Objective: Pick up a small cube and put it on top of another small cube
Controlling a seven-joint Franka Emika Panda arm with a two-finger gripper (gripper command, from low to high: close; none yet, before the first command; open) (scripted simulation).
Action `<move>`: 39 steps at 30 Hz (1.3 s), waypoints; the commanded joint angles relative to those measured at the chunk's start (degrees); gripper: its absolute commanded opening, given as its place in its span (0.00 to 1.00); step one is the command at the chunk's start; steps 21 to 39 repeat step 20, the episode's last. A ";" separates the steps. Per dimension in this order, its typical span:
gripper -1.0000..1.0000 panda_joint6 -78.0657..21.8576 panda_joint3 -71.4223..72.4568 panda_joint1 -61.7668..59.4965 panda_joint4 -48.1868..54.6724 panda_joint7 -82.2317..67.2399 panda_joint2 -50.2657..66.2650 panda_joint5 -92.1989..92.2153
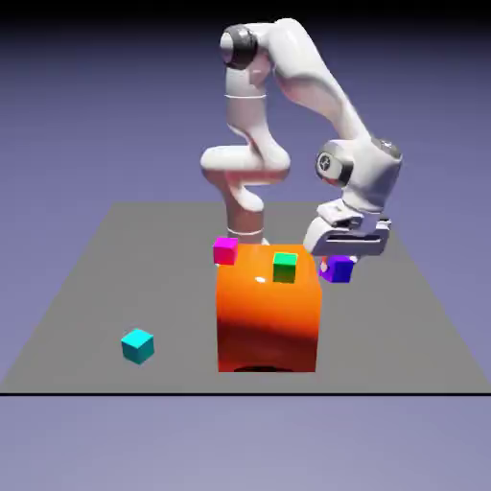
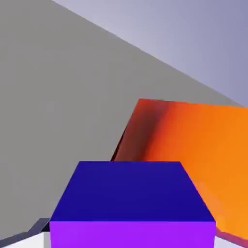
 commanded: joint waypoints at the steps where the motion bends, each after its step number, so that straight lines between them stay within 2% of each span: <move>1: 0.00 -2.51 -0.19 -1.70 0.85 0.20 -1.53 0.12; 10: 0.00 -15.59 -17.30 -2.65 7.70 9.12 -5.46 18.50; 16: 0.00 -4.34 -15.89 -1.00 -0.55 10.97 -2.65 21.30; 17: 1.00 -4.34 -15.89 -1.00 -0.56 10.97 -2.65 21.30; 20: 1.00 -9.32 -16.32 -1.25 3.51 11.08 -3.56 21.04; 39: 1.00 -9.32 -16.32 -1.25 3.51 11.08 -3.56 21.04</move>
